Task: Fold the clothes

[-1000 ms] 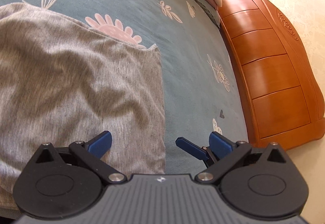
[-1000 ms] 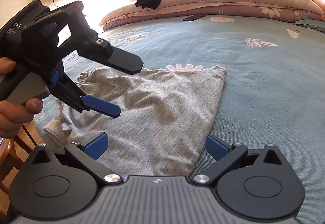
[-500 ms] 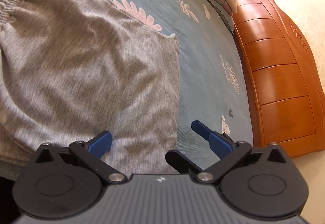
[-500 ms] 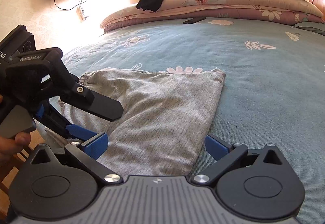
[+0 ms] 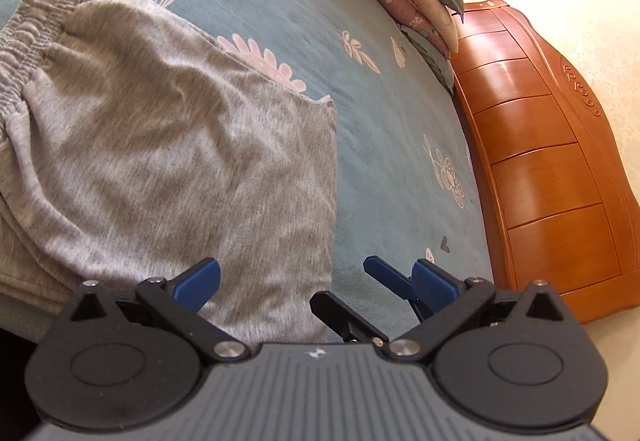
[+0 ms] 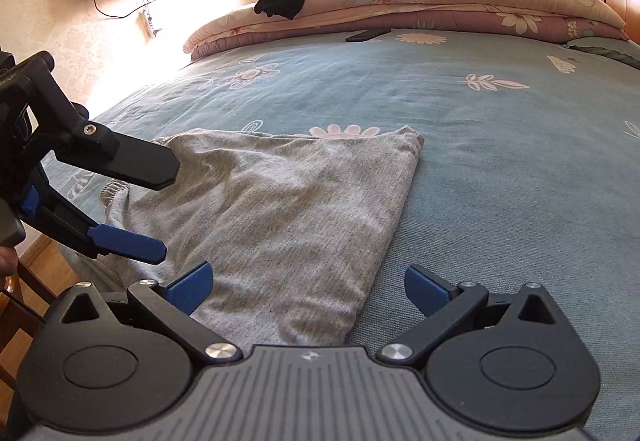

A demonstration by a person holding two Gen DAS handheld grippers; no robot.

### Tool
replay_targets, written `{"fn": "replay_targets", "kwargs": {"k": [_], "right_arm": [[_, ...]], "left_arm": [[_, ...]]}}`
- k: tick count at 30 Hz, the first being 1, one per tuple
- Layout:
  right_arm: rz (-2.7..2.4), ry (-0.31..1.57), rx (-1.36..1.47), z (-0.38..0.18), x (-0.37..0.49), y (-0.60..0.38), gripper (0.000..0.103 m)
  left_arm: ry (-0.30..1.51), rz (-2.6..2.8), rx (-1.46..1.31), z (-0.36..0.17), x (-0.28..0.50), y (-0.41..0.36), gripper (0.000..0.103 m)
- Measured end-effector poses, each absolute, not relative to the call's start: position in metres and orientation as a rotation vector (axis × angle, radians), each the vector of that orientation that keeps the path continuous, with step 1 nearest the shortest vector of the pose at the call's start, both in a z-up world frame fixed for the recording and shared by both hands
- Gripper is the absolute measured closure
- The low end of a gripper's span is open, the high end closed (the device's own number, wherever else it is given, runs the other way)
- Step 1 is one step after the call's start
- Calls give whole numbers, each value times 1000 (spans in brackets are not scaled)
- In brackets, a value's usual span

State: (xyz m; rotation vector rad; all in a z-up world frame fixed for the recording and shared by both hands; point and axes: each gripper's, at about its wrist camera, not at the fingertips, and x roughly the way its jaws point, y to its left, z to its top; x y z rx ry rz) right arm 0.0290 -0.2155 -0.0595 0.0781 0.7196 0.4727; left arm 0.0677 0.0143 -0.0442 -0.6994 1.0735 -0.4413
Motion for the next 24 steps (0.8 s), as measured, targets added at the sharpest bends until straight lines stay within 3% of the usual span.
{"fn": "replay_targets", "kwargs": {"k": [6, 16, 24], "right_arm": [[469, 715, 84, -58, 28, -217, 0], [461, 726, 98, -60, 30, -220, 0], [448, 746, 85, -65, 34, -217, 0]], "left_arm": [[1156, -373, -650, -59, 72, 10, 2], [984, -279, -357, 4, 106, 23, 2], [1028, -191, -357, -33, 179, 44, 2]]}}
